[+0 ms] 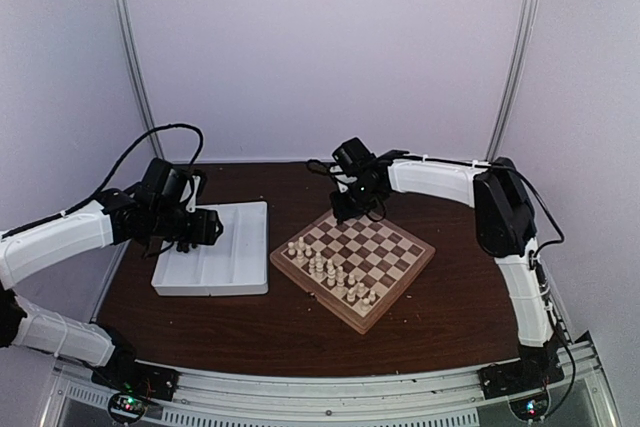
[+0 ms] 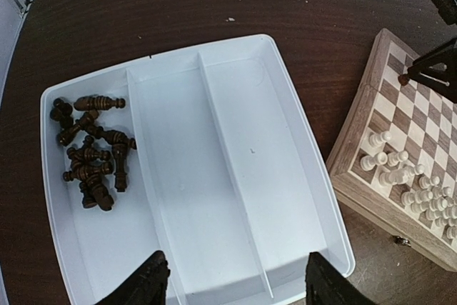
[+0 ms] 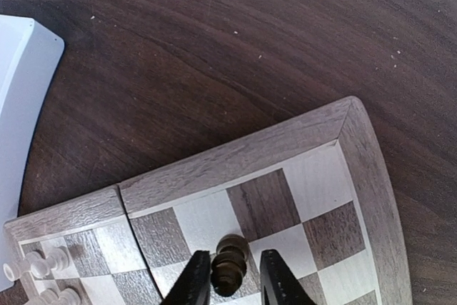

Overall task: Set up the chess pieces on the board
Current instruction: Pick up the chess piece from the chessboard, then place the chess piece on the chessboard.

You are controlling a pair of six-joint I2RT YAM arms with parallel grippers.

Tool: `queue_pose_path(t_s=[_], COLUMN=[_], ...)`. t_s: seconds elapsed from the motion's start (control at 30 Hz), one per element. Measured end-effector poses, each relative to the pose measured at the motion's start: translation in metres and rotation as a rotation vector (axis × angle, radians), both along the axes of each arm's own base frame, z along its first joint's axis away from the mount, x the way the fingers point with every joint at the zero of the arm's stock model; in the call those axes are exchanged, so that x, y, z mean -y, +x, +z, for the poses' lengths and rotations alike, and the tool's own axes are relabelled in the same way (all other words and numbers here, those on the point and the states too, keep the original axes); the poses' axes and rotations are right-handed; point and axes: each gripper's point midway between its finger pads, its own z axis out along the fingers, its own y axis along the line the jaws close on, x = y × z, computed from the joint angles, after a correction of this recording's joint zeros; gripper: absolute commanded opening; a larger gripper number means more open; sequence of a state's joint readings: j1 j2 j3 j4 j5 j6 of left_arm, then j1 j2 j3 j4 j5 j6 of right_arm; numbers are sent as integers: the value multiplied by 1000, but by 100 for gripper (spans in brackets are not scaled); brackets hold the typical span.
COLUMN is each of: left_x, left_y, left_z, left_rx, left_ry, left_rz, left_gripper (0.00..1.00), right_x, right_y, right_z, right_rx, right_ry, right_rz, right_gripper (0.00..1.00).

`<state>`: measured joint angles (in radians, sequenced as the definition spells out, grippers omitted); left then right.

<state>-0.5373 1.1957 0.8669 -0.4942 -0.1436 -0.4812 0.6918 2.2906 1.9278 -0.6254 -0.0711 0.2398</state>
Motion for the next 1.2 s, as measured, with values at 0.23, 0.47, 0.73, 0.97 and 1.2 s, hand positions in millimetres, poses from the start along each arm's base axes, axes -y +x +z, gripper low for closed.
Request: queue_pose_path(t_s=[0.23, 0.47, 0.73, 0.97, 1.2], left_x=[-2, -4, -5, -4, -2], left_y=[1, 1, 1, 2, 3], left_z=[3, 4, 4, 8, 10], left_rx=[10, 15, 16, 33, 45], left_ry=[0, 3, 3, -8, -21], left_rz=[8, 15, 16, 15, 12], left_gripper=[66, 66, 66, 65, 65], right_x=[0, 14, 66, 110, 140], right_y=[0, -12, -52, -73, -76], right_z=[0, 3, 55, 67, 45], right_rx=[-3, -3, 83, 115, 67], right_ry=[-4, -28, -58, -64, -88], right_rz=[1, 0, -30, -87, -142], right_gripper=[18, 18, 18, 18, 18])
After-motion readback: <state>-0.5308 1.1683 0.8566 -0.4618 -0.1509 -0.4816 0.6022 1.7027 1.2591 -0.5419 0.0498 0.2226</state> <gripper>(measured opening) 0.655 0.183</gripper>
